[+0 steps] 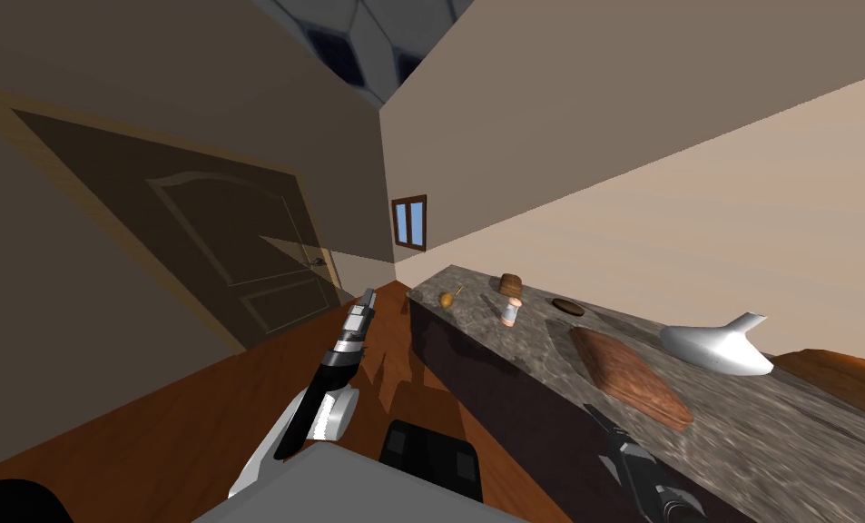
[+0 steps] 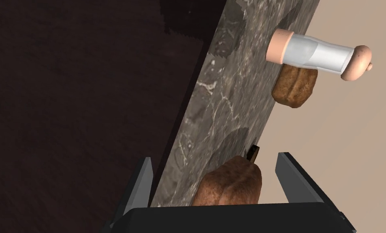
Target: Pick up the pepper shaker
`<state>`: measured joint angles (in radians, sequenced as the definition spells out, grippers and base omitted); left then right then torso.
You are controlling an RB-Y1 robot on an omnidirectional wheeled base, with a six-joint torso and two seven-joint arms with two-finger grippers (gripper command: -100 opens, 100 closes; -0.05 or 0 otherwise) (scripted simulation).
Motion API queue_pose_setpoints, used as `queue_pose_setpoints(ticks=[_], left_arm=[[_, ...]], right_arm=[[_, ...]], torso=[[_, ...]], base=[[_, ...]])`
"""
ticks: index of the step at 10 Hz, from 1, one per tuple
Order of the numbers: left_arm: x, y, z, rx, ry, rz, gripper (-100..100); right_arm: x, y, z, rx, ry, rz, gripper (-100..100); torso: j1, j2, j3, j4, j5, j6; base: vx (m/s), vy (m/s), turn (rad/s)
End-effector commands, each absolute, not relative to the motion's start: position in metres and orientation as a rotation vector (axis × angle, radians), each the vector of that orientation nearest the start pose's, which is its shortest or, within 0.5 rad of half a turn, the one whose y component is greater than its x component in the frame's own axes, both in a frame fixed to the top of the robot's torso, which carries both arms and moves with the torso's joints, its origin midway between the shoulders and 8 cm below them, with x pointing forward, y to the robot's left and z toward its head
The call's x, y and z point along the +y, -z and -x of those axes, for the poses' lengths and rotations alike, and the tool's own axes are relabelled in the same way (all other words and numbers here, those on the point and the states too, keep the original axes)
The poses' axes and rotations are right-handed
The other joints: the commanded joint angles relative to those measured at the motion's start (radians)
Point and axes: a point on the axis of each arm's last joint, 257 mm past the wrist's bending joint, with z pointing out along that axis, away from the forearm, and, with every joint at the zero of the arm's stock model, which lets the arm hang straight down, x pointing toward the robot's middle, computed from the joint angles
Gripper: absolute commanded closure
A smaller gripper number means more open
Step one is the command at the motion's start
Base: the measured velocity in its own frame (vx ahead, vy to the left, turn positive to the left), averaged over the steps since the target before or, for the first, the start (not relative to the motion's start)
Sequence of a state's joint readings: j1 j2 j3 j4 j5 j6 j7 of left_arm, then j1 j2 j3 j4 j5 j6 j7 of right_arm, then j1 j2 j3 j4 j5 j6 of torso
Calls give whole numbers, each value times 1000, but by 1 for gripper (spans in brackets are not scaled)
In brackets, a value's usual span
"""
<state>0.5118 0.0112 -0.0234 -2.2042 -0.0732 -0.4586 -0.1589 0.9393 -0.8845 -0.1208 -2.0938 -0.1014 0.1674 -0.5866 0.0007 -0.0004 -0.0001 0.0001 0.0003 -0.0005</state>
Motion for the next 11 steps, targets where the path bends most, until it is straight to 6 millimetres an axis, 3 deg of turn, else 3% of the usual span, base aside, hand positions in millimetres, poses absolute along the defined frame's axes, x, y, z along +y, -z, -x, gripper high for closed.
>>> queue_pose_setpoints(ticks=[1,3,4,6,7,10,11], left_arm=[[268,23,-365,795,1101,636,0],[268,23,-365,795,1101,636,0],[268,23,-365,795,1101,636,0],[268,23,-365,795,1101,636,0],[268,23,-365,795,1101,636,0],[268,23,-365,795,1101,636,0],[268,23,-365,795,1101,636,0]], right_arm=[[-481,316,-234,1682,-593,-1596,-100],[-489,315,-234,1727,-547,-1578,-100],[-511,328,-208,1725,-455,-1659,-100],[-522,327,-205,1774,-383,-1645,-100],[-544,335,-180,1758,-295,-1716,-100],[-559,332,-175,1809,-194,-1694,-100],[-581,336,-147,1789,-98,-1759,-100]], torso=[[0,0,0,0,0,0],[3,0,0,0,0,0],[2,0,0,0,0,0],[3,0,0,0,1,0],[2,0,0,0,0,0],[2,-1,0,0,0,0],[0,-1,0,0,0,0]], base=[[4,49,36],[-2,51,-4],[-6,58,45],[-11,53,3],[-10,71,56],[3,34,2],[3,42,71]])
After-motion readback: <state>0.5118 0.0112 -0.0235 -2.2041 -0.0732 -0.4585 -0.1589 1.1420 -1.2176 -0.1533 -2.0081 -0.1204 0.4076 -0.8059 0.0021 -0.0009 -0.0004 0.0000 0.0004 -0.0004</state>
